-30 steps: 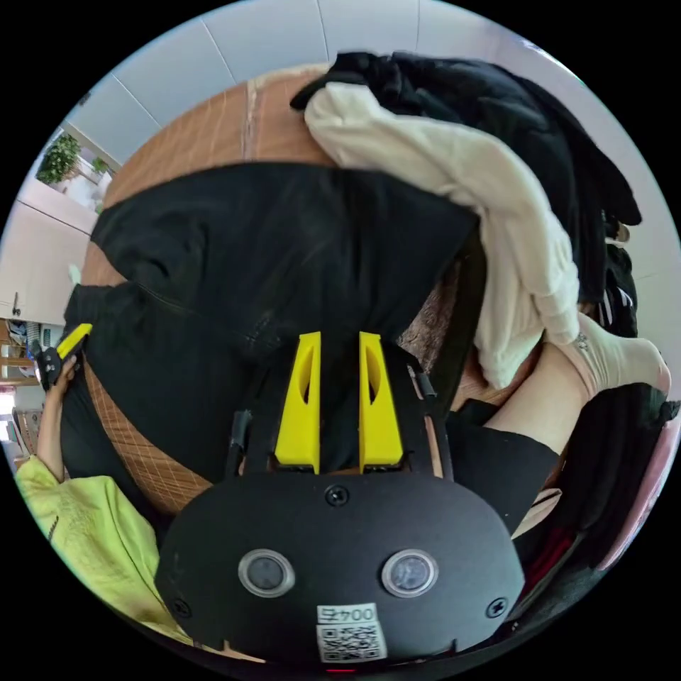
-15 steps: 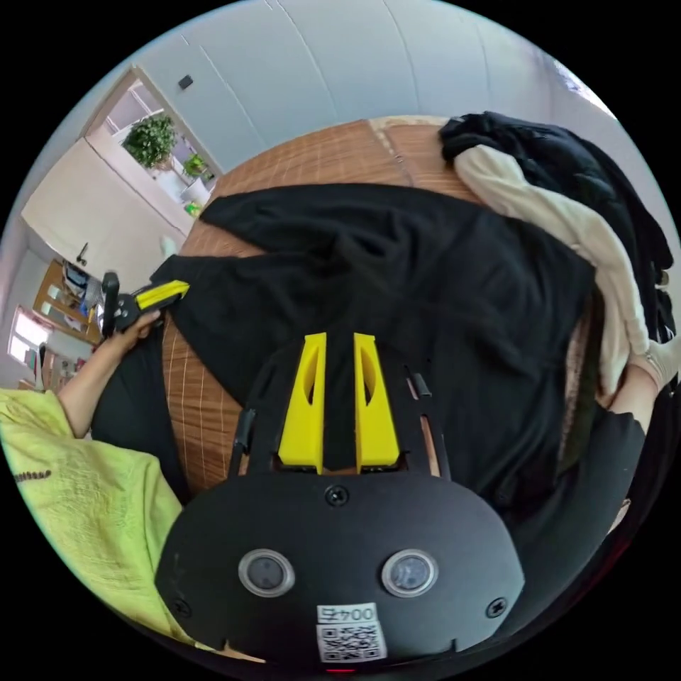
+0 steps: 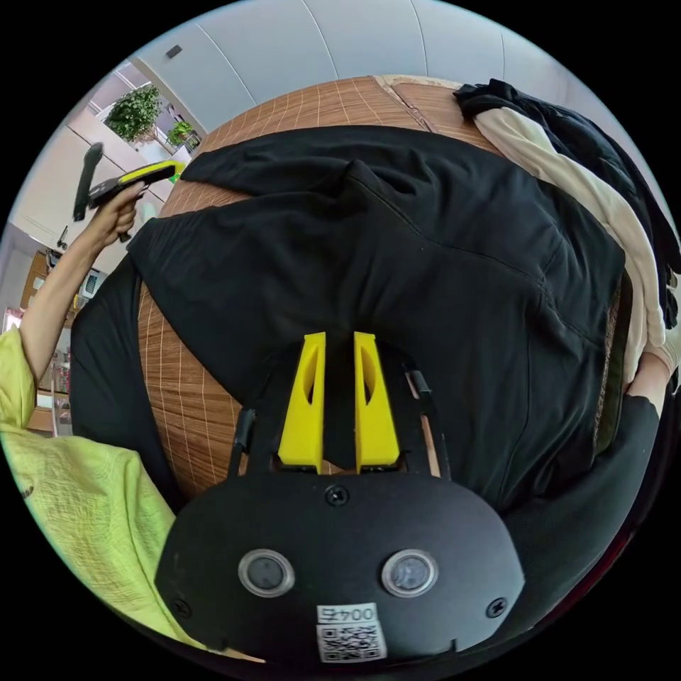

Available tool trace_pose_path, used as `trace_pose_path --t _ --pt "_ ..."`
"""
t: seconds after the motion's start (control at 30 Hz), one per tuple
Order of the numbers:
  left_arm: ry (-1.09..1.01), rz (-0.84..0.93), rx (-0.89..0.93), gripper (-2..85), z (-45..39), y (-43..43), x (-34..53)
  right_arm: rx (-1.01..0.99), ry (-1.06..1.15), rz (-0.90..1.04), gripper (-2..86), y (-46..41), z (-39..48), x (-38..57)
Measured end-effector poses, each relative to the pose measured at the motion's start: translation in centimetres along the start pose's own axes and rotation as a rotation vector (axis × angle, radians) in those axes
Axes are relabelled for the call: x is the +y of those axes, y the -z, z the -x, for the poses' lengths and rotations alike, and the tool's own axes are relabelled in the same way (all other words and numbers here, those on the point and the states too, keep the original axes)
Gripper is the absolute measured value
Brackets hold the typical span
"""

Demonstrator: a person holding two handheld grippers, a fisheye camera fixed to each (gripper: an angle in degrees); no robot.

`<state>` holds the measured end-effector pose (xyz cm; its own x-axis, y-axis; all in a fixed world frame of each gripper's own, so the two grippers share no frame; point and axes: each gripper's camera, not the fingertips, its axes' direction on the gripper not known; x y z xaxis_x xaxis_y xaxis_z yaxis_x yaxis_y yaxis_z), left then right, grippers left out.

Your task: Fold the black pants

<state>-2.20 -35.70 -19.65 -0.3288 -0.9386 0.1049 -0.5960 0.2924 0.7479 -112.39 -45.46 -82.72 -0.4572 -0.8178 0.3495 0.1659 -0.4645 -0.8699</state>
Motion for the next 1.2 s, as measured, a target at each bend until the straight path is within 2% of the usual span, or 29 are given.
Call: trace_pose_path --t 0.23,0.3,0.4,0.5,0.6,0.7,0.9,1.0,1.2 --pt "0.021 0.138 -0.019 0.9 0.9 -7.7 -7.1 -0.139 -0.051 0.008 4.8 0.5 -2.1 0.1" --pt "0.050 0.227 0.011 0.7 1.2 -10.9 -7.8 -0.157 -0.054 0.009 4.7 0.6 -2.2 0.2" --pt "0.156 0.214 0.063 0.5 1.9 -12.0 -7.5 -0.158 -0.044 0.012 4.6 0.9 -1.8 0.4" --pt "0.054 0.189 -0.008 0.6 1.2 -10.8 -7.8 -0.150 -0.035 0.019 4.5 1.2 -1.2 0.4" --pt "0.092 0.086 -0.031 0.6 1.4 -8.4 -6.5 -0.144 -0.026 0.030 4.5 1.5 -0.5 0.5" --pt "0.044 0.232 -0.033 0.7 0.8 -11.2 -4.8 -0.142 -0.022 0.035 4.5 1.9 0.2 0.7" --pt "0.033 0.061 -0.050 0.7 -0.2 -6.2 -3.5 -0.132 -0.018 0.025 4.3 2.7 2.0 1.4" --pt "-0.038 0.061 -0.114 0.6 -2.6 -2.7 0.0 -0.132 -0.013 0.032 4.2 3.2 2.9 1.7" --pt "-0.127 0.130 -0.124 0.6 -7.4 1.4 9.6 -0.062 0.040 0.046 4.4 4.2 6.3 2.3"
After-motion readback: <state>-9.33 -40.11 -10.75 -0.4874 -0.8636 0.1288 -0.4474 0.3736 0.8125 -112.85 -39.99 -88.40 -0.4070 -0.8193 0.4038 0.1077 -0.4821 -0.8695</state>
